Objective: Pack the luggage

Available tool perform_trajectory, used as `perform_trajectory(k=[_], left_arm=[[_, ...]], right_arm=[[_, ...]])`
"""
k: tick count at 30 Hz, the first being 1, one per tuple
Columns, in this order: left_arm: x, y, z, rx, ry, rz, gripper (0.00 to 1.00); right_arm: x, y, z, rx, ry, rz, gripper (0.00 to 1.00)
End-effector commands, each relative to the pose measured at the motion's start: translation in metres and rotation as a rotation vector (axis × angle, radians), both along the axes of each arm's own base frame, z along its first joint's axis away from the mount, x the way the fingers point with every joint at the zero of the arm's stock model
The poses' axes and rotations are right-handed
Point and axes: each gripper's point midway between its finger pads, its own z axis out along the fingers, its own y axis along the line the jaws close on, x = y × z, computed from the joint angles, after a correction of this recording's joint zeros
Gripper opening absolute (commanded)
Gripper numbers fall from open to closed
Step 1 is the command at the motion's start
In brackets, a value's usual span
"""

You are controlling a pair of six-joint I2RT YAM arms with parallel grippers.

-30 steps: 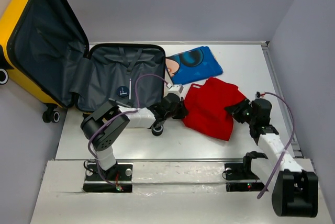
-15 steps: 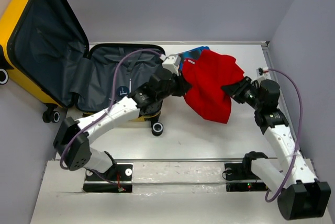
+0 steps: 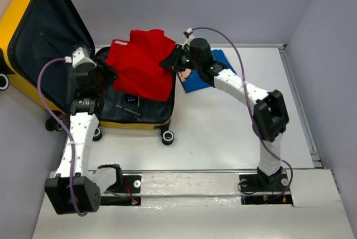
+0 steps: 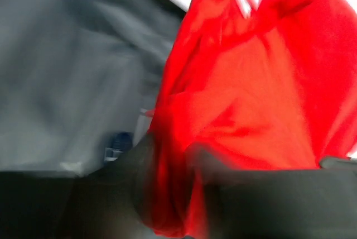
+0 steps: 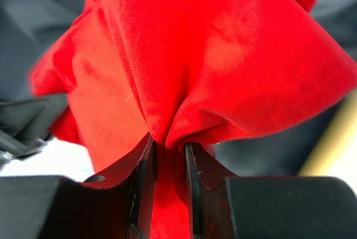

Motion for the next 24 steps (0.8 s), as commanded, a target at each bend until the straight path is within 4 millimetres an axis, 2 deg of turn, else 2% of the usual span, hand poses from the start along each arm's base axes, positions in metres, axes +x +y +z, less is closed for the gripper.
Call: perform_trajectory(k=[1,2,3,4,5,6,7,9,11,12,13,14,15,16,17,18,19,21,22,24], left_arm=[[-0.013,0.09,-0.017,0.035,0.021,0.287,0.99],[-0.018,0.104,-0.029,0.025,0.052,0.311,0.99],[-0.02,0.107,-0.032,0.022,0.061,0.309,0.99],[-0.021,0.106,-0.031,0.019,0.054,0.304,0.99],[-0.023,0.104,-0.03,0.013,0.046,0.295,0.99],[-0.025,0.101,-0.017,0.01,-0.001,0.284,0.99],[-0.027,0.1,-0.01,0.01,-0.024,0.28,0.99],[-0.035,0.099,0.008,0.021,-0.078,0.28,0.99],[-0.038,0.089,0.016,0.028,-0.105,0.243,0.99],[-0.039,0.082,0.019,0.031,-0.117,0.219,0.99],[-0.041,0.067,0.025,0.034,-0.142,0.174,0.99],[-0.042,0.06,0.021,0.045,-0.14,0.148,0.99],[-0.044,0.049,0.026,0.051,-0.161,0.104,0.99],[-0.045,0.037,0.026,0.054,-0.167,0.056,0.99],[-0.047,0.017,0.023,0.059,-0.165,-0.012,0.99],[-0.049,0.009,0.024,0.081,-0.172,-0.046,0.99],[-0.053,-0.014,0.021,0.085,-0.176,-0.121,0.99],[-0.056,-0.031,0.022,0.095,-0.19,-0.19,0.99],[-0.058,-0.042,0.022,0.103,-0.197,-0.24,0.99],[-0.062,-0.057,0.02,0.102,-0.202,-0.307,0.99]], right_arm=[[-0.001,0.065,-0.031,-0.091,0.024,0.158,0.39],[0.004,0.067,-0.029,-0.131,0.036,0.16,0.65],[0.007,0.074,-0.058,-0.202,0.051,0.174,0.75],[0.007,0.071,-0.067,-0.242,0.073,0.168,0.85],[0.009,0.069,-0.067,-0.255,0.061,0.159,0.89],[0.01,0.066,-0.068,-0.273,0.048,0.152,0.92],[0.011,0.062,-0.058,-0.276,0.024,0.134,0.94],[0.011,0.055,-0.05,-0.304,-0.014,0.126,0.96],[0.009,0.045,-0.028,-0.317,-0.065,0.099,0.95],[0.008,0.041,-0.021,-0.322,-0.087,0.09,0.94],[0.01,0.033,-0.022,-0.359,-0.111,0.068,0.9],[0.008,0.023,-0.004,-0.363,-0.147,0.041,0.88],[0.012,0.012,-0.001,-0.403,-0.175,-0.01,0.85],[0.017,-0.002,0.0,-0.424,-0.181,-0.05,0.8],[0.02,-0.026,-0.003,-0.453,-0.173,-0.097,0.72],[0.025,-0.043,-0.01,-0.484,-0.165,-0.135,0.69],[0.028,-0.064,-0.033,-0.533,-0.123,-0.174,0.57],[0.038,-0.098,-0.05,-0.568,-0.075,-0.244,0.42],[0.048,-0.133,-0.074,-0.616,-0.015,-0.32,0.23],[0.057,-0.167,-0.096,-0.654,0.049,-0.406,0.15]])
